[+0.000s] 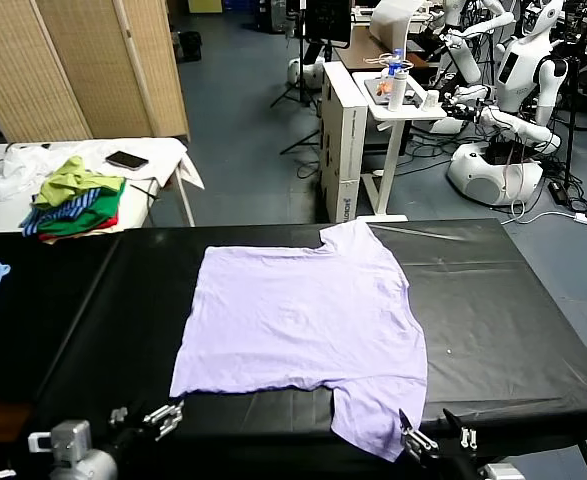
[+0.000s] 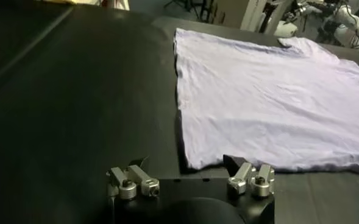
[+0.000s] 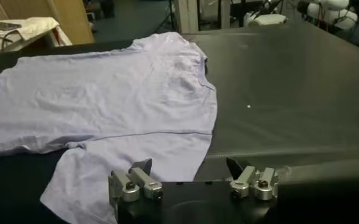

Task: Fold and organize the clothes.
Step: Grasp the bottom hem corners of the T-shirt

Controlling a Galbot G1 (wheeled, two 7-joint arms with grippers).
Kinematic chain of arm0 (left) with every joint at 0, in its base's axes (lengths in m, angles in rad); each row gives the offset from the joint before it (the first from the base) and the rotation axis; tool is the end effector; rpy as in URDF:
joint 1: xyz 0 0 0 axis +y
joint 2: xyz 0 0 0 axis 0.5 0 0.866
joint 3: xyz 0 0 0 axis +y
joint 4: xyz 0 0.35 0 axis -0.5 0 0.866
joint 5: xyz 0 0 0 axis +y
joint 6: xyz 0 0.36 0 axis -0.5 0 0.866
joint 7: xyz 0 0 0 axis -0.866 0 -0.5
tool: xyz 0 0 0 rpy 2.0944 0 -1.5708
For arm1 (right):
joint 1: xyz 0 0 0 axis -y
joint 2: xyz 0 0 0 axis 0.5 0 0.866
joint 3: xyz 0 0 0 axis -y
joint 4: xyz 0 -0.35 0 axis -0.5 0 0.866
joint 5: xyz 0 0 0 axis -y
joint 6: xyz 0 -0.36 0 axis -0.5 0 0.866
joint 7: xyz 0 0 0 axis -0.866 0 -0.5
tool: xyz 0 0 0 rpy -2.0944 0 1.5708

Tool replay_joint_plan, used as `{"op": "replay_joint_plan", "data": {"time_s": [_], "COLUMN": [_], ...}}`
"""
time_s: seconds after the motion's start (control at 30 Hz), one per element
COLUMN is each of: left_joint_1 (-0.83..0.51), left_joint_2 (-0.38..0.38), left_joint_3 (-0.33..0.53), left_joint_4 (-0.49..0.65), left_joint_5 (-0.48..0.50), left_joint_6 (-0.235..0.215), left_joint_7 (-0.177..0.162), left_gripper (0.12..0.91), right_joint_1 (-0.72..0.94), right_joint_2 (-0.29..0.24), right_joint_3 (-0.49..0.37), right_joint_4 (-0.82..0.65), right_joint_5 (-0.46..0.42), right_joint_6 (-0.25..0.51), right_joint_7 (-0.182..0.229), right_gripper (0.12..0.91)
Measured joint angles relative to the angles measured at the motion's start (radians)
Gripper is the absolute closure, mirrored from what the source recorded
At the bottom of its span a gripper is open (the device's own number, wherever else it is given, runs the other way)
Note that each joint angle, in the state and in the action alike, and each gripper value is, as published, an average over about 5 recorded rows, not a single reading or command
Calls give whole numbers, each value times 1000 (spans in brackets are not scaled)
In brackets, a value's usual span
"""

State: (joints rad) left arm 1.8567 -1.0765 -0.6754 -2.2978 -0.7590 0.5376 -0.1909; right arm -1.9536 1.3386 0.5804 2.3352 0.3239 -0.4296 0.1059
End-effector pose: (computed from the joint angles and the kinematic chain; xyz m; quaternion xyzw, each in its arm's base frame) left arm 0.1268 0.0883 -0.2464 -0.0468 -0.9386 0.0846 0.3311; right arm 0.0854 -0.0376 -0.2627 0.0167 -0.9565 -0.0339 0.2893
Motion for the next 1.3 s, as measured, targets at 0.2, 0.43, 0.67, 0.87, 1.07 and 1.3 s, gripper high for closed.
{"op": "replay_joint_plan", "data": {"time_s": [0.2,0.43,0.67,0.87,1.07,1.3], "left_joint_1": [-4,-18,-20,-21,-19,6], "left_joint_2": [-14,-18,-22,-26,-27,-26], "left_joint_3": [15,25,25,30,30,18], "left_joint_4": [8,38,52,57,56,27], "left_joint_5": [24,39,31,30,30,36], "left_joint_6": [-12,-38,-49,-49,-51,-49], "left_joint_7": [0,-2,-2,0,0,-15], "left_gripper": [123,292,560,827,885,885], "right_joint_1": [4,11,10,4,-26,-98], "right_joint_2": [4,11,16,17,17,11], "right_joint_3": [-8,-22,-34,-34,-25,0], "right_joint_4": [-6,-18,-21,-15,19,86], "right_joint_5": [-6,-16,-16,-16,-20,-22], "right_joint_6": [-1,-4,-7,-8,-19,-50], "right_joint_7": [-1,-1,-2,-5,6,25], "right_gripper": [146,190,355,670,885,885]}}
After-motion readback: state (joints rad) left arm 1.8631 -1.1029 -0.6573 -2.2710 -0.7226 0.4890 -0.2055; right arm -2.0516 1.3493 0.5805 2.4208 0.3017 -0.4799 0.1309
